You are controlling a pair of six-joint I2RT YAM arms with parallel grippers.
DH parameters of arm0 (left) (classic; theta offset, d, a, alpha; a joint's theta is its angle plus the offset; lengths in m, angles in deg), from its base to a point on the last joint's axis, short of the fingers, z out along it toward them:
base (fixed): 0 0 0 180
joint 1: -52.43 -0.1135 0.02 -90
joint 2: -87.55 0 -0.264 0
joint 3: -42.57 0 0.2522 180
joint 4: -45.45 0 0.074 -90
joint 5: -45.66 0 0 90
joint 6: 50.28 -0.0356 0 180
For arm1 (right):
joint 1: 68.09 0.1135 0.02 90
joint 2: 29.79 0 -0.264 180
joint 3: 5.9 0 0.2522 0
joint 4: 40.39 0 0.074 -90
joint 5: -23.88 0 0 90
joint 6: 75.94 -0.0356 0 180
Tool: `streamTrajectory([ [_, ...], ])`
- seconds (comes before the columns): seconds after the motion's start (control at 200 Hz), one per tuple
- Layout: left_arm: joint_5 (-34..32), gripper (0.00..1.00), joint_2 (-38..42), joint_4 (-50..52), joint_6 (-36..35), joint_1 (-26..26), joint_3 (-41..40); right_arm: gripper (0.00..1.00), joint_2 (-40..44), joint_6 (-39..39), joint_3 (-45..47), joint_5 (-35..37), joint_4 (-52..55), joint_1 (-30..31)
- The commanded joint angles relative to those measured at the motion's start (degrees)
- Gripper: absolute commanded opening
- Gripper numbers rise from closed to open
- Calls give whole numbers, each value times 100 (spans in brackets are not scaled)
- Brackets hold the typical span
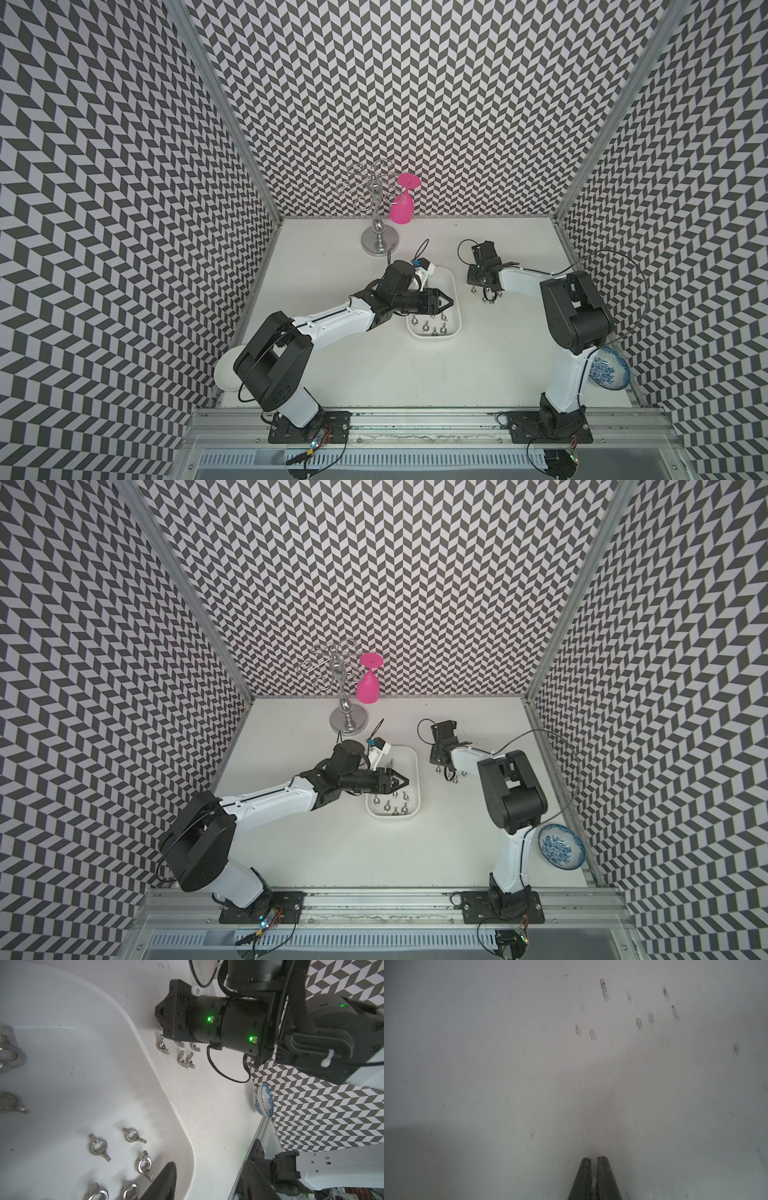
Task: Take out the wing nut from the storage box
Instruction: Place the wing nut at the center of the board, then pick up the wing nut from the storage box.
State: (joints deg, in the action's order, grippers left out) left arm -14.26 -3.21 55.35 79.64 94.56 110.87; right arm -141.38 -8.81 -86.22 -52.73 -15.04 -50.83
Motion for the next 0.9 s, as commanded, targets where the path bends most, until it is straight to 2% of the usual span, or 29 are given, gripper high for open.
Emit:
streamTrajectory([
  [0.0, -37, 55, -5, 75, -140, 23, 127, 17, -4, 40, -51, -95, -70, -21],
  [0.255, -82, 55, 48, 179, -217, 13, 154, 21, 280, 44, 19, -84, -52, 10],
  [0.436, -165, 55, 306, 384, -386, -243, 103, 28, 949, 83, 52, 90, -12, 138],
  [0.531, -43, 55, 547, 444, -427, -636, -104, 29, 1313, 202, -17, 159, 263, 374],
  [0.656, -14, 56, 994, 606, -571, -1302, -524, 30, 1718, 319, 99, 79, 479, 1113],
  [0.801, 242, 56, 1428, 727, -596, -2234, -1117, 30, 1801, 231, 298, -237, 562, 2068],
  [0.891, 479, 56, 1568, 745, -521, -2723, -1450, 30, 1671, 79, 432, -471, 442, 2454],
])
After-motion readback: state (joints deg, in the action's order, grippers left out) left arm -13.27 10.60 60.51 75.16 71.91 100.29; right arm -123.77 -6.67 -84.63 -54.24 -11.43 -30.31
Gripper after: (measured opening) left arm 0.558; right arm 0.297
